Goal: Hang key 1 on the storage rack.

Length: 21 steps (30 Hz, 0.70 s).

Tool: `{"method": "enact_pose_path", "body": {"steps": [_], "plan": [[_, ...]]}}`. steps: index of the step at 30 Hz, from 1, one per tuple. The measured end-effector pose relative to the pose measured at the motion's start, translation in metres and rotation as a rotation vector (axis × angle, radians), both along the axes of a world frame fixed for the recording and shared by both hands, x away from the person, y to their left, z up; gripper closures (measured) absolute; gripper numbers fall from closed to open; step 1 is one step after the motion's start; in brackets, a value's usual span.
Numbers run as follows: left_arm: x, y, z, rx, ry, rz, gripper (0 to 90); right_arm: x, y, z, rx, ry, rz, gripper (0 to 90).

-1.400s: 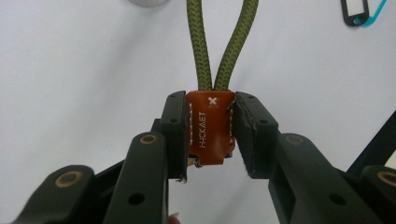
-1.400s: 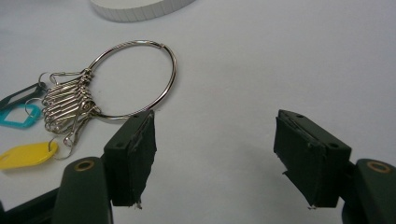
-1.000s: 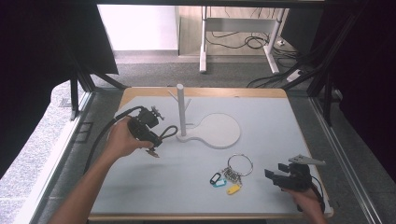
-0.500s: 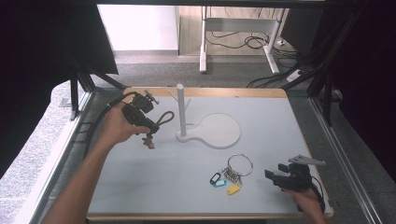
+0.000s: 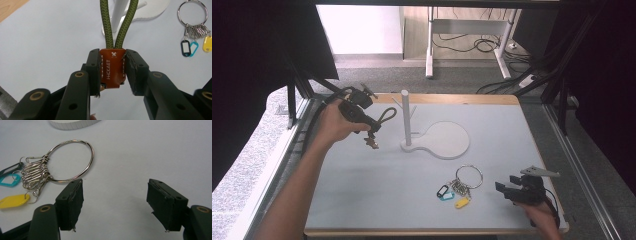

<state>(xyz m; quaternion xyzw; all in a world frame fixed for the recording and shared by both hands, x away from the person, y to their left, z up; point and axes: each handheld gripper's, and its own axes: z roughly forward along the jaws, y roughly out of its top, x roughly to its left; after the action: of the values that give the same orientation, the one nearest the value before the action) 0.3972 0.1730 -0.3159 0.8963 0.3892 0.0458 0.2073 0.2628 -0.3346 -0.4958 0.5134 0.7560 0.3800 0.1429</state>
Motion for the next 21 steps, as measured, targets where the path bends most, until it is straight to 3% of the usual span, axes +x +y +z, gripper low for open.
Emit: {"method": "enact_pose_path", "body": {"steps": [13, 21], "plan": [[0.023, 0.005, 0.014, -0.019, -0.001, 0.023, 66.8, 0.0, -0.002, -0.001, -0.002, 0.007, -0.007, 30.0], [0.036, 0.007, 0.015, -0.034, 0.005, 0.036, 66.8, 0.0, -0.002, -0.001, -0.008, 0.005, -0.008, 30.0]]}}
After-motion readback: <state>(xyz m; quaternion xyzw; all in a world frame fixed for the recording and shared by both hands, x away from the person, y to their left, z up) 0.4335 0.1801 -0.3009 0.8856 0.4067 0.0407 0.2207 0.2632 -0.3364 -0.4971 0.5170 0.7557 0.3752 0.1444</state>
